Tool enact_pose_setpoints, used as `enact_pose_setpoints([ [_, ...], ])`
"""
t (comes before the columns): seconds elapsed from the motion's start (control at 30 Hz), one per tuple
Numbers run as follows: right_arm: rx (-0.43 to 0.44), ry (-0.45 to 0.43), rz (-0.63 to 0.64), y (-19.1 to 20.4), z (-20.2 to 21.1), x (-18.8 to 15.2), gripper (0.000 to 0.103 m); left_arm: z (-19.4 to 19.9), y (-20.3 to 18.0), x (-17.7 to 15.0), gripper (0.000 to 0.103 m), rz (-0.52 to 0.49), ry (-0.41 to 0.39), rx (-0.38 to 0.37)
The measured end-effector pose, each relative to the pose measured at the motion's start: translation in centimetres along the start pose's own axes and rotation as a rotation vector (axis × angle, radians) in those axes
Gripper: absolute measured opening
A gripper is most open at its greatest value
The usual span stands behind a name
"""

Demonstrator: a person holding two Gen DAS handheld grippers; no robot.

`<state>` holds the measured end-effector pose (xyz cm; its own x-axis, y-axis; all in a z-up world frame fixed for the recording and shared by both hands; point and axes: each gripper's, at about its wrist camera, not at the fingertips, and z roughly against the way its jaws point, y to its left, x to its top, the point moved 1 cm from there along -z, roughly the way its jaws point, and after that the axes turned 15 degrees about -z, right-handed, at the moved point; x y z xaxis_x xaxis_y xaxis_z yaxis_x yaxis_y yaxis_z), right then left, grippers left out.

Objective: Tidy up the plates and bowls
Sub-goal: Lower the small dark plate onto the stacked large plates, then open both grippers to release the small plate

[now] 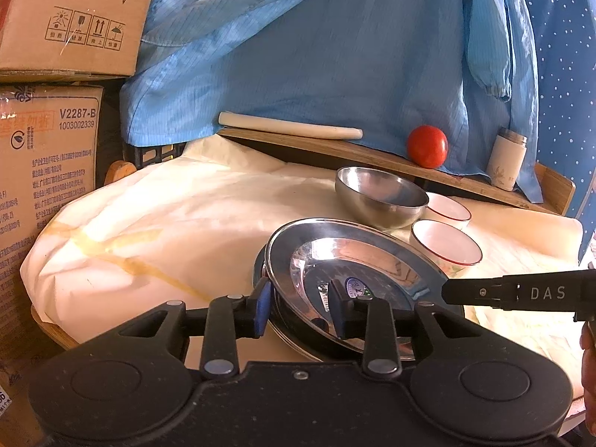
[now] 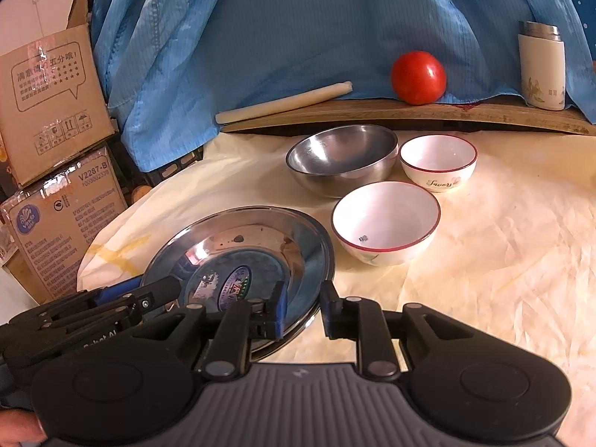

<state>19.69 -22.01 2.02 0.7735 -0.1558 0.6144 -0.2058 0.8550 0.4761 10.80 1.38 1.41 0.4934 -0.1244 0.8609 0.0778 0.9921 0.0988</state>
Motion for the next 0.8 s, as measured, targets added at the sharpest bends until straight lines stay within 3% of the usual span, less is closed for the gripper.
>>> enact_pose_setpoints([
  [0.57, 0.035, -0.013, -0.022, -0.2, 0.6, -0.3, 0.031, 0.6, 0.1, -0.2, 0.062, 0.008, -0.028, -0.029],
  [0.67, 0.043, -0.021, -0.027, -0.2, 0.9, -0.3, 0.037, 0.8, 0.2, -0.2, 0.070, 0.017, -0.043, -0.028],
  [0.8, 0.051, -0.035, -0.042, -0.4, 1.4, -0.2, 0.054, 1.0, 0.5, 0.0, 0.080, 0.032, -0.062, -0.022],
])
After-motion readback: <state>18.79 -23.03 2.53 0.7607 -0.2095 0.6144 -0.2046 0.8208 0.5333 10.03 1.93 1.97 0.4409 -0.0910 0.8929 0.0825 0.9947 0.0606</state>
